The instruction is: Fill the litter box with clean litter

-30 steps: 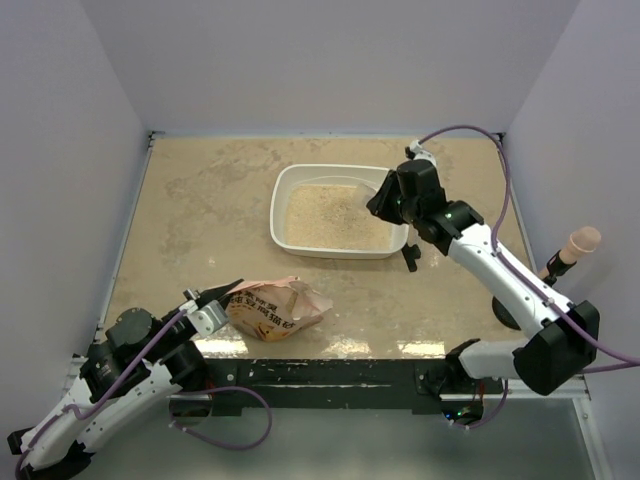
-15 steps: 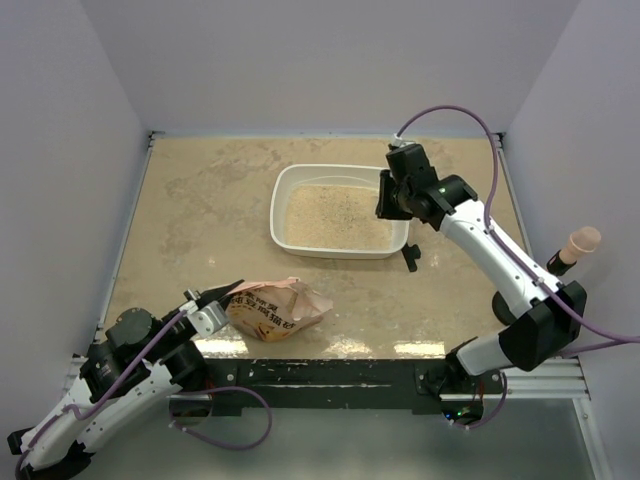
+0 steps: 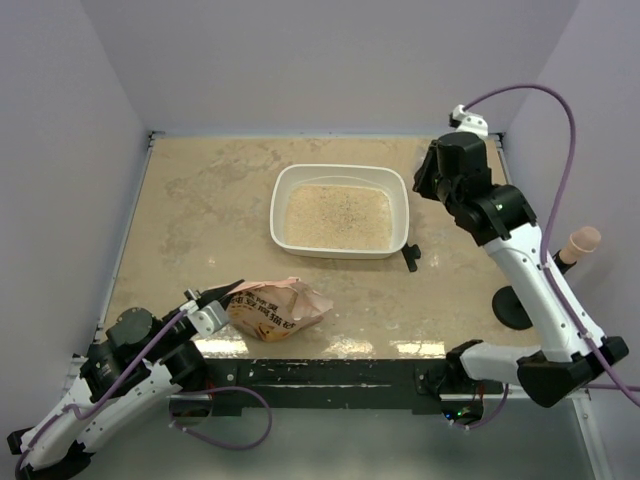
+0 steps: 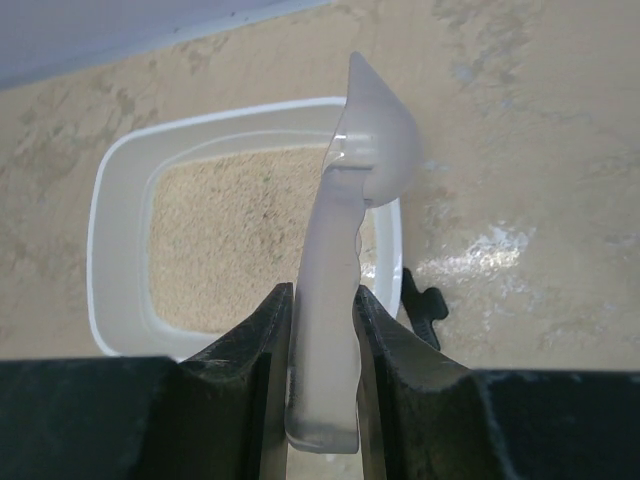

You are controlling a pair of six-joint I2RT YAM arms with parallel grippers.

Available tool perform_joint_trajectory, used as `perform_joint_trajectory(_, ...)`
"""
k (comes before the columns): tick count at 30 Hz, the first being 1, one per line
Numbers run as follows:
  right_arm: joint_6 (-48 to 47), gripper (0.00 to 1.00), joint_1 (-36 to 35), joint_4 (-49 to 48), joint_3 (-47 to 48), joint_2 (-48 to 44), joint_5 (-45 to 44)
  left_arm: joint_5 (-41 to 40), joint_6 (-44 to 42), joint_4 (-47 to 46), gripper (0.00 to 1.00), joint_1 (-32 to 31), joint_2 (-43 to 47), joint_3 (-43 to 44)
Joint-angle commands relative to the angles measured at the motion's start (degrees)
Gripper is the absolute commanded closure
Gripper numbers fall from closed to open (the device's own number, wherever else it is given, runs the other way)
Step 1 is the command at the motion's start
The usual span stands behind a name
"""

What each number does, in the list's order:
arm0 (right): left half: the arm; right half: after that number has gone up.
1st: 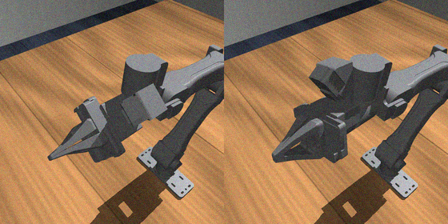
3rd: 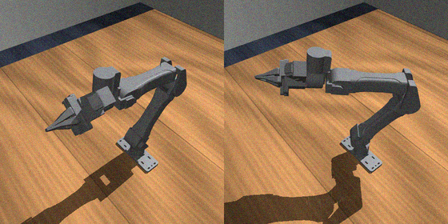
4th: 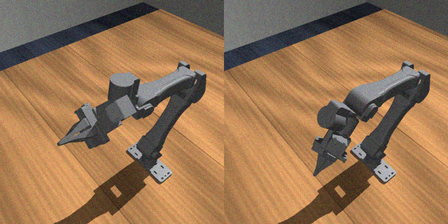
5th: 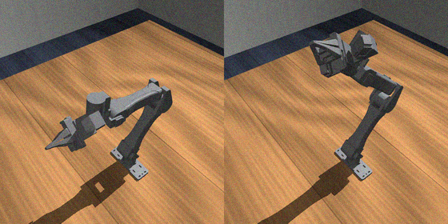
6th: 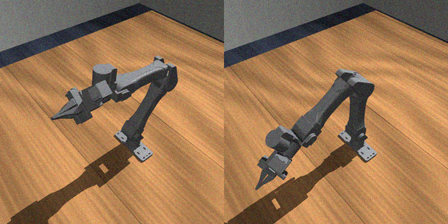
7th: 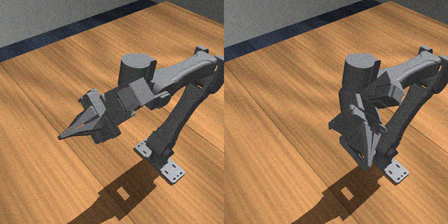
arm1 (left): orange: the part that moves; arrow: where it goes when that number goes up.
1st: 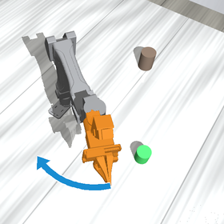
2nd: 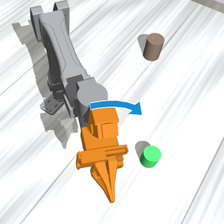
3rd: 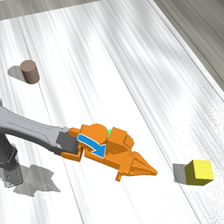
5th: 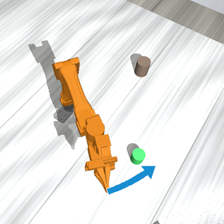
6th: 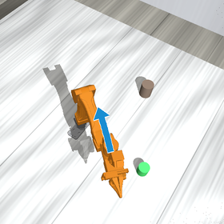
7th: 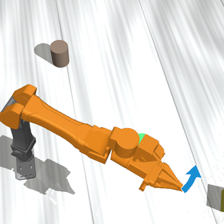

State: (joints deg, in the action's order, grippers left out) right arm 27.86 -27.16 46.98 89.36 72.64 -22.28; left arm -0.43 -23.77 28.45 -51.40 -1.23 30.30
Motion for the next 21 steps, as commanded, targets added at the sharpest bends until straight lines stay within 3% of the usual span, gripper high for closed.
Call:
perform_joint_trajectory(1, 2.38, 1.00, 7.96, -6.01, -7.96, -2.94, -6.29, 1.04, -0.40, -6.91, 1.00, 0.07, -0.08, 1.60)
perform_joint_trajectory(6, 2.91, 1.00, 17.13, -16.91, -18.85, -3.03, 3.80, 0.60, 0.04, -7.18, 1.00, 0.07, -0.26, 1.60)
perform_joint_trajectory(10, 2.99, 1.00, 21.96, -24.47, -25.02, -2.42, 6.37, 0.51, 0.04, -7.18, 1.00, 0.07, 0.00, 1.42)
perform_joint_trajectory(21, 7.03, 1.00, 25.57, -36.52, -36.62, 6.28, 14.46, 0.60, 0.04, -6.91, 1.00, 0.07, -0.52, 1.51)
